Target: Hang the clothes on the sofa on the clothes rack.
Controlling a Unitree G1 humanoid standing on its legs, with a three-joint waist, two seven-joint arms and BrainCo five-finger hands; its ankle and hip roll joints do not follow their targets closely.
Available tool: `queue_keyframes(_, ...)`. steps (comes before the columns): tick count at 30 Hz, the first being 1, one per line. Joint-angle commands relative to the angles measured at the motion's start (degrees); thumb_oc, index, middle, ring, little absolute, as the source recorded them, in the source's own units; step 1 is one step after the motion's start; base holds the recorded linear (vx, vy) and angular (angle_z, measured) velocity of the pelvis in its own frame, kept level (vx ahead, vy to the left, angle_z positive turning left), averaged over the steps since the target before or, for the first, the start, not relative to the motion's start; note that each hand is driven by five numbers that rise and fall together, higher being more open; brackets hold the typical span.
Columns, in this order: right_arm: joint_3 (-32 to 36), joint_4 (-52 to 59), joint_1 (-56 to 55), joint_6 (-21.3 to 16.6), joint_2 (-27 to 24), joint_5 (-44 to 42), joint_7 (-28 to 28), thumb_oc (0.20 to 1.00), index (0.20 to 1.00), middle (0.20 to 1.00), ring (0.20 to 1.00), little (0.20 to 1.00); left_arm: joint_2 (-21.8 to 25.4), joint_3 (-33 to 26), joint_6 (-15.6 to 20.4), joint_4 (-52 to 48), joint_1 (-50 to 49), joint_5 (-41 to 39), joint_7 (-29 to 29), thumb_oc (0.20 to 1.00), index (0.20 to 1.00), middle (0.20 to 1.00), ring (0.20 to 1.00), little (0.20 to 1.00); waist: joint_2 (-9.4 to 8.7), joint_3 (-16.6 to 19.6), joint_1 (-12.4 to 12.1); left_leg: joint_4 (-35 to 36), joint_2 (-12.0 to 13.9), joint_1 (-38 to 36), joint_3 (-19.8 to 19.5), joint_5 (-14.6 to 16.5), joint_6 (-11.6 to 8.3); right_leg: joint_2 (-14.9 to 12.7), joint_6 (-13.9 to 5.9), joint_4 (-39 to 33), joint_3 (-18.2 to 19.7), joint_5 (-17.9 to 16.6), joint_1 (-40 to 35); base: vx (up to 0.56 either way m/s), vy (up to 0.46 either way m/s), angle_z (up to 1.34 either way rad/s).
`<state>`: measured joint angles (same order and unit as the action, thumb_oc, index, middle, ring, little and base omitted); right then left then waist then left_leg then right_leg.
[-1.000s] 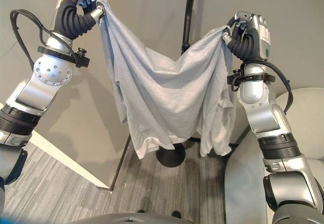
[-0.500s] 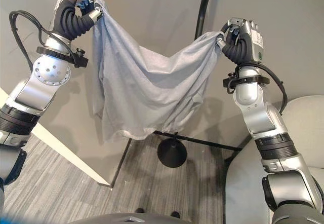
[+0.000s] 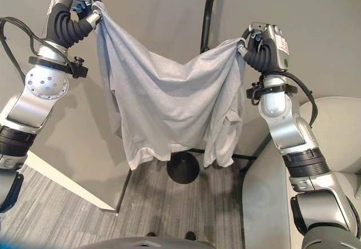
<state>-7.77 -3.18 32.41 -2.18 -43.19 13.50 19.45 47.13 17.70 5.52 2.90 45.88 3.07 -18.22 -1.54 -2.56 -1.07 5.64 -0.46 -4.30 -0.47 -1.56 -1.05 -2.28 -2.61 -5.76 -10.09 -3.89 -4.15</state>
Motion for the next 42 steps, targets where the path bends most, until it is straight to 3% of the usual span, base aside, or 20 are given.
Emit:
queue_keyframes(1, 2.38, 1.03, 0.99, -2.79, 0.29, -1.15, 1.13, 0.2, 0.2, 0.2, 0.2, 0.2, -0.26, -1.99, 0.7, 0.49, 2.72, 1.62, -1.5, 0.2, 0.2, 0.2, 0.2, 0.2, -0.75, 6.22, -1.75, -0.64, 1.92, -1.72, 3.78, 4.37, -1.62, -7.64, -9.35, 1.52, -0.89, 1.25, -1.58, 0.0, 0.0, 0.0)
queue_keyframes(16, 8.34, 6.01, -2.34, -4.17, 3.39, -1.34, 2.67, 0.2, 0.2, 0.2, 0.2, 0.2, 0.14, -6.85, 1.08, -5.1, -2.1, 4.06, -1.13, 0.2, 0.2, 0.2, 0.2, 0.2, -0.52, 6.15, -1.22, -0.64, 1.64, -2.25, 4.61, 4.98, -0.82, -7.86, -9.44, 1.49, 0.98, 0.58, -0.8, -0.01, 0.022, -0.06)
queue_keyframes(28, 10.39, 4.01, 2.81, -2.52, -1.44, 0.79, 7.47, 0.2, 0.2, 0.2, 0.2, 0.2, 2.72, -4.8, 1.09, -2.76, 2.36, 4.97, -2.21, 0.2, 0.2, 0.2, 0.2, 0.2, -0.85, 5.62, -1.15, -0.84, 0.0, -1.34, 4.89, 5.34, 0.24, -9.51, -10.89, 2.37, 2.0, -0.97, 0.96, 0.0, 0.05, -0.06)
queue_keyframes(37, 2.44, -4.85, 16.61, -0.1, -10.35, -1.06, 8.61, 0.2, 0.2, 0.2, 0.2, 0.2, 6.54, 3.6, 0.15, 5.12, 15.31, 4.55, -4.46, 0.2, 0.2, 0.2, 0.2, 0.2, -1.35, 6.19, -1.36, -0.9, -0.74, -1.59, 4.56, 6.23, 0.64, -10.49, -11.92, 3.74, 2.15, -1.6, 1.34, 0.01, 0.027, 0.02)
queue_keyframes(42, -7.76, -14.64, 30.17, 1.79, -14.95, -4.63, 8.91, 0.2, 0.2, 0.2, 0.2, 0.2, 7.12, 11.4, -0.88, 12.83, 25.47, 3.0, -6.05, 0.2, 0.2, 0.2, 0.2, 0.2, -0.49, 3.47, -0.45, -2.36, -1.12, -2.74, 3.07, 6.94, 2.09, -11.51, -10.76, 18.56, 6.94, -4.42, 7.24, 0.0, 0.046, -0.02)
